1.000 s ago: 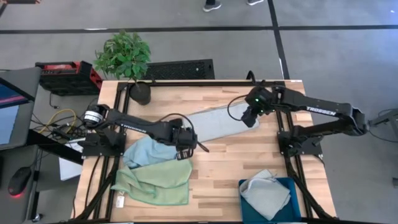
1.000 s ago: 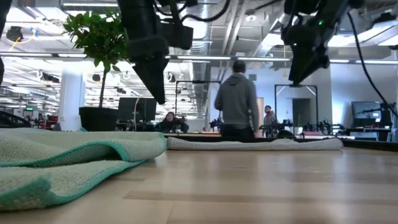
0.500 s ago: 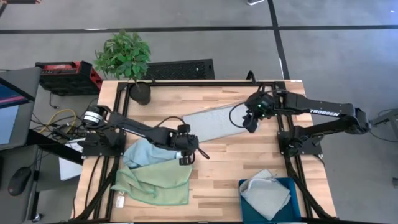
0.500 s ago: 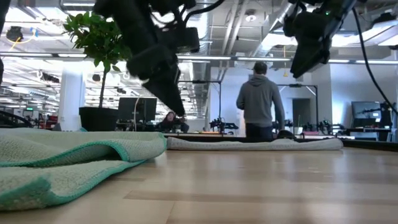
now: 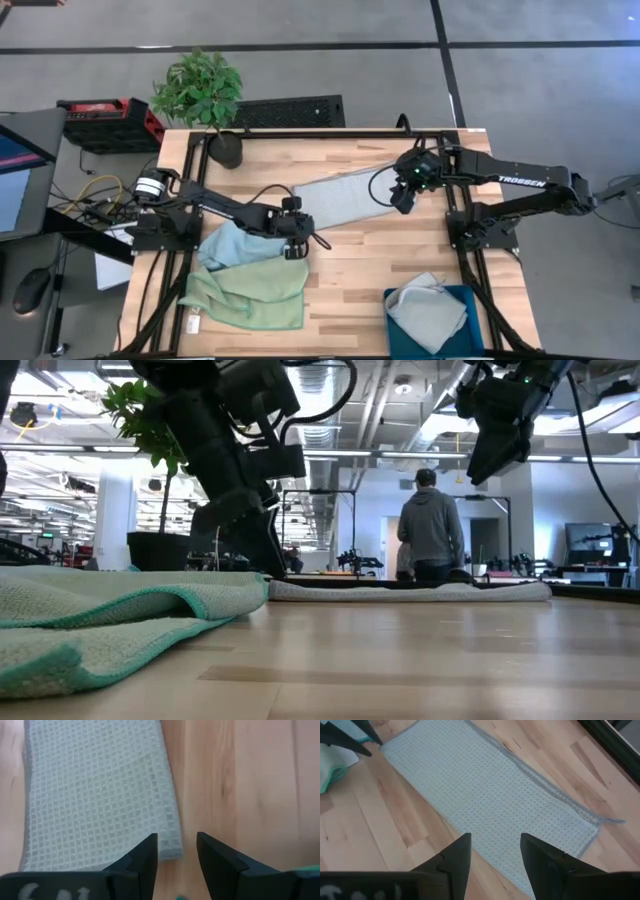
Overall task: Fold microfiber towels
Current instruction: Fold the gray microfiber towel
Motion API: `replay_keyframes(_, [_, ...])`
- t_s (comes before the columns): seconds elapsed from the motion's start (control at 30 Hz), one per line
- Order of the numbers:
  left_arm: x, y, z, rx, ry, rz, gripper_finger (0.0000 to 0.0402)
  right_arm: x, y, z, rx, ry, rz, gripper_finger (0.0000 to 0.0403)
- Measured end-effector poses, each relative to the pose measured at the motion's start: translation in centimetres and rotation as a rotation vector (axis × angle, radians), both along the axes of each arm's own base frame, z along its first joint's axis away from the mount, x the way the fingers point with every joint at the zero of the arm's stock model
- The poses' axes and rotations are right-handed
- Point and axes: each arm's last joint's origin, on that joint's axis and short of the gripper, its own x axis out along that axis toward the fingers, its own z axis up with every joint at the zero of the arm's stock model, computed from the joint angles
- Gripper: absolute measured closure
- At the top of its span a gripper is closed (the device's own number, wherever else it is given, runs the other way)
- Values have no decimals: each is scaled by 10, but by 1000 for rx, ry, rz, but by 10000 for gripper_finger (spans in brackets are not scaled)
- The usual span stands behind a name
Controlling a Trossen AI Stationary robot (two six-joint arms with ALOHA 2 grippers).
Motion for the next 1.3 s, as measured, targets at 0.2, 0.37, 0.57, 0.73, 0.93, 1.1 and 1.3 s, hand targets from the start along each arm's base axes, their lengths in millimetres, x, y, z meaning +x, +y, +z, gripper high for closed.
replay_keyframes(0.2, [3, 7, -5, -5, 4, 6, 271, 0, 0, 0, 0, 0, 0, 208])
replay_keyframes(0.37, [8, 9, -21, -6, 62, -27, 271, 0, -1, 0, -1, -6, -2, 208])
replay_keyframes(0.57, [16, 8, -23, 26, 93, -61, 272, 0, -1, 0, -1, -5, -3, 207])
replay_keyframes(0.73, [13, 10, -23, 33, 125, -45, 283, 0, -1, 0, 0, -3, -3, 207])
replay_keyframes(0.93, [10, 10, -22, -1, 146, 12, 355, -2, 0, 2, -3, -15, -3, 207])
replay_keyframes(1.1, [16, 13, -12, -46, 178, 69, 395, -5, 1, 5, -6, -31, -3, 207])
replay_keyframes(1.3, [19, 16, 9, -66, 270, 104, 399, -11, 2, 10, -16, -61, -5, 207])
